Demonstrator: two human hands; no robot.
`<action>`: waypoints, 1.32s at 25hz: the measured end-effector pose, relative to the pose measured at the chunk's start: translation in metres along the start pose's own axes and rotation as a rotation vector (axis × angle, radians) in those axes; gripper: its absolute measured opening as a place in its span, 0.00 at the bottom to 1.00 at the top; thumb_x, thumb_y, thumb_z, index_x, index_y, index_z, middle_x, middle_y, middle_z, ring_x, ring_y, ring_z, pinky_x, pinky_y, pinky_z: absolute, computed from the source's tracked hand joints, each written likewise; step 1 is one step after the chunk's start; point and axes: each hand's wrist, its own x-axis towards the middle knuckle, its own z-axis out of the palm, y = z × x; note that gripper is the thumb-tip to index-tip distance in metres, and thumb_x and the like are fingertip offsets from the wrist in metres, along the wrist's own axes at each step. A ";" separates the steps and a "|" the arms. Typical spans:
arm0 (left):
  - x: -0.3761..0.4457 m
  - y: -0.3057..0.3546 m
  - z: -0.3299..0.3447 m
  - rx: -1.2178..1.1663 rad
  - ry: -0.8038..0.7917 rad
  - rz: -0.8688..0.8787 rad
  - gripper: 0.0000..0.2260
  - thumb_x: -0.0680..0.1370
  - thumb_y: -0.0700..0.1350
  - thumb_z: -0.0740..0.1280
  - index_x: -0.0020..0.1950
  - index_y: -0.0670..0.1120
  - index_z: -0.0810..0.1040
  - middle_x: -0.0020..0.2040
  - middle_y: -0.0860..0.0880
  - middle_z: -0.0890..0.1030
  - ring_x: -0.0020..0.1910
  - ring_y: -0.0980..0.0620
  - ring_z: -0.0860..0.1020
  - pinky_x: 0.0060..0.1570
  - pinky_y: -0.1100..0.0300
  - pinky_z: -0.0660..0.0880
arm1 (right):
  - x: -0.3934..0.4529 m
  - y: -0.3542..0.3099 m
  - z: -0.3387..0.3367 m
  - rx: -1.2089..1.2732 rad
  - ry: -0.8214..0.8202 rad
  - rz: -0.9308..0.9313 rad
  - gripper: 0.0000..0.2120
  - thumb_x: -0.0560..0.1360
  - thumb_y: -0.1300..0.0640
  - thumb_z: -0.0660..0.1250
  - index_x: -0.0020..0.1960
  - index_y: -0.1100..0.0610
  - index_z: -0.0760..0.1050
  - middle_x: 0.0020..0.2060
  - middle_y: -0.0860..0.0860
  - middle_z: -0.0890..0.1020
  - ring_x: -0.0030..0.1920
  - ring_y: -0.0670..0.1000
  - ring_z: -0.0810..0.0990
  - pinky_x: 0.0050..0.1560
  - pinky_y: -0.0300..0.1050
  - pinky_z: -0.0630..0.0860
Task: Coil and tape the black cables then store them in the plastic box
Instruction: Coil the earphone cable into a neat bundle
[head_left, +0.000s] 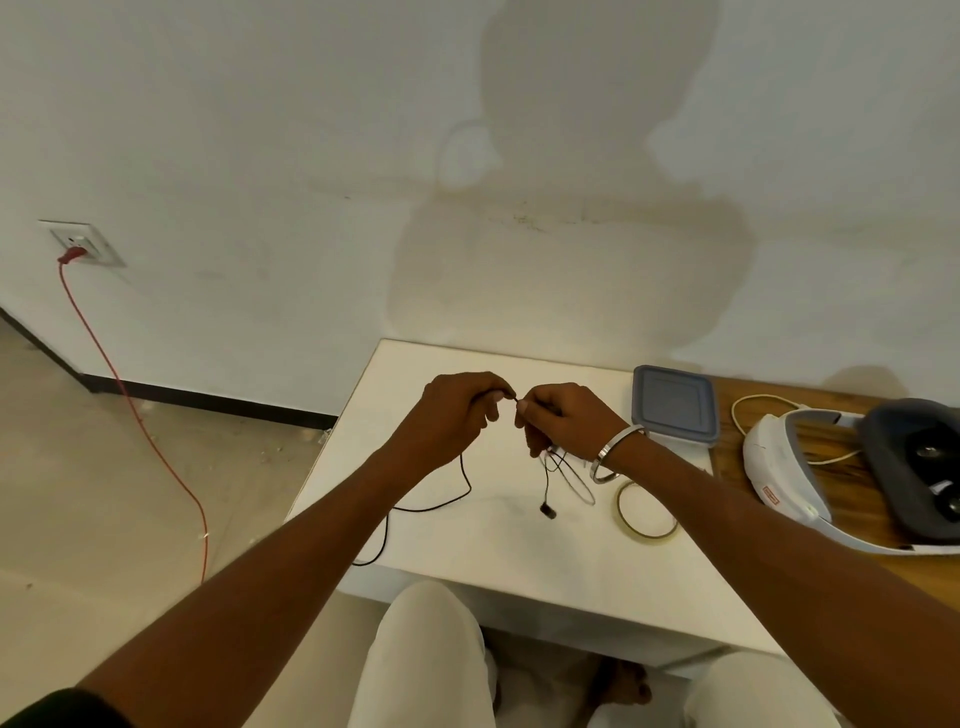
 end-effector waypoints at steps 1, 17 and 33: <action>0.000 0.002 -0.003 -0.032 0.018 -0.008 0.10 0.81 0.39 0.59 0.53 0.45 0.80 0.37 0.50 0.80 0.36 0.56 0.78 0.41 0.65 0.75 | 0.001 0.004 0.001 -0.003 -0.014 -0.004 0.12 0.79 0.54 0.58 0.44 0.56 0.77 0.33 0.51 0.84 0.35 0.46 0.83 0.44 0.42 0.80; -0.004 -0.015 -0.027 0.057 0.280 -0.062 0.08 0.81 0.40 0.59 0.49 0.46 0.78 0.28 0.53 0.72 0.29 0.41 0.73 0.31 0.48 0.71 | 0.003 0.045 0.005 -0.132 0.043 0.177 0.13 0.80 0.63 0.54 0.57 0.55 0.74 0.45 0.51 0.82 0.35 0.50 0.77 0.35 0.40 0.74; -0.003 0.005 -0.018 -0.037 0.125 0.048 0.08 0.82 0.41 0.59 0.52 0.45 0.77 0.33 0.52 0.76 0.33 0.51 0.74 0.35 0.67 0.69 | 0.013 0.003 0.025 0.086 0.028 0.059 0.12 0.75 0.59 0.65 0.58 0.53 0.73 0.50 0.49 0.82 0.56 0.48 0.79 0.65 0.50 0.72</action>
